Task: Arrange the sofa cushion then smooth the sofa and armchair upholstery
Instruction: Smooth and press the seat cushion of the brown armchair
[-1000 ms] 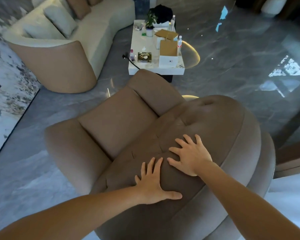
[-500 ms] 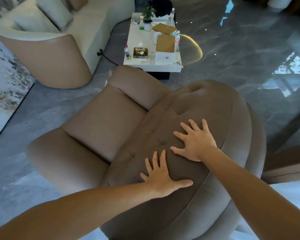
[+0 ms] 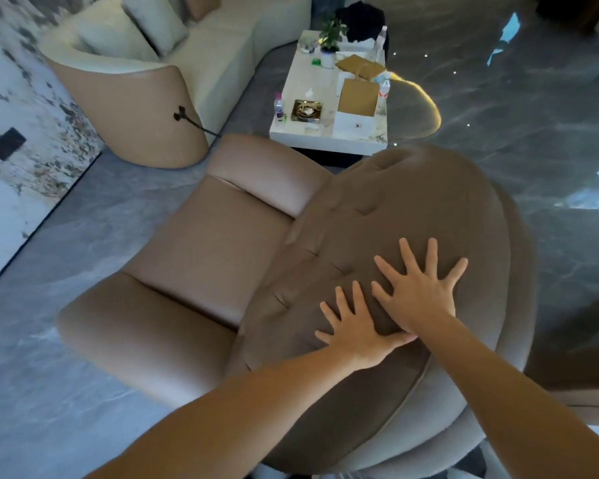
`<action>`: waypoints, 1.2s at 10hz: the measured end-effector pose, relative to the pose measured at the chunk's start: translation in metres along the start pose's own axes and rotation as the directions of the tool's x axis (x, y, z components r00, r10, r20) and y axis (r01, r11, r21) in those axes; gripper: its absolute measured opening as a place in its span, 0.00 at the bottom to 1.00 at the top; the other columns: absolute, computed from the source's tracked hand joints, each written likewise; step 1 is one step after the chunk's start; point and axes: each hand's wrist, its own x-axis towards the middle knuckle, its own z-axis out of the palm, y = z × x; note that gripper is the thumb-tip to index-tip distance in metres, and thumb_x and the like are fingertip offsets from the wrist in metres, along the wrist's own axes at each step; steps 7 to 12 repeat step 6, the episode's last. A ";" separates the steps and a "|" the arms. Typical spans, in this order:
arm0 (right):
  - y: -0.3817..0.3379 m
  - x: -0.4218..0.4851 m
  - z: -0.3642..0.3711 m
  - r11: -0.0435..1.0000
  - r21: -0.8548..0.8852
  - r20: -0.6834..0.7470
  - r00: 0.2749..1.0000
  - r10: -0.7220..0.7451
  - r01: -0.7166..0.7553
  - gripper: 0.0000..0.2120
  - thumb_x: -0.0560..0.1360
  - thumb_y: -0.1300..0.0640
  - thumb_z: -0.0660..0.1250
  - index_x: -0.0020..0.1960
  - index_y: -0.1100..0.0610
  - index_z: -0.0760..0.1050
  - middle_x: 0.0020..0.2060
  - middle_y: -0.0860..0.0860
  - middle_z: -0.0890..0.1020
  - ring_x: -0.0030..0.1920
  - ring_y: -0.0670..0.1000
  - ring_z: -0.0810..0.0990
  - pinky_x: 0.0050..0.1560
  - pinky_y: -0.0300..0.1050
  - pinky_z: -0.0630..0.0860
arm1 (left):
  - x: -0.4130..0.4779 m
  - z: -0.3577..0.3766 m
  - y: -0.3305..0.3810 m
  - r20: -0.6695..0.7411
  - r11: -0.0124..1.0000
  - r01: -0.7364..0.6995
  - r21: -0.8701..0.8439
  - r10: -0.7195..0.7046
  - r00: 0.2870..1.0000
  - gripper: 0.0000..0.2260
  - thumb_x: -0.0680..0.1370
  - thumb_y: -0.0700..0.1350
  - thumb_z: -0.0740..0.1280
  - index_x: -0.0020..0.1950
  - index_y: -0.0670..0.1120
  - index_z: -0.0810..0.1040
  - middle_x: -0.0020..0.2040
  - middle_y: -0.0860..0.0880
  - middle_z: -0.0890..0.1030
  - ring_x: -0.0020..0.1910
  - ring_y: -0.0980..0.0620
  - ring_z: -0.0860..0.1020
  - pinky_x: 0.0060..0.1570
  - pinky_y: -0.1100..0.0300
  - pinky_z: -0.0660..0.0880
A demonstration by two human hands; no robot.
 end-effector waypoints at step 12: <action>-0.030 0.001 -0.012 0.992 0.066 0.055 0.993 0.100 -0.104 0.27 0.80 0.39 0.45 0.78 0.38 0.49 0.81 0.53 0.44 0.77 0.68 0.36 0.68 0.80 0.42 | 0.005 -0.059 -0.026 -0.081 0.869 -0.367 0.332 0.414 0.907 0.29 0.80 0.60 0.60 0.76 0.46 0.62 0.73 0.44 0.67 0.68 0.41 0.68 0.61 0.43 0.73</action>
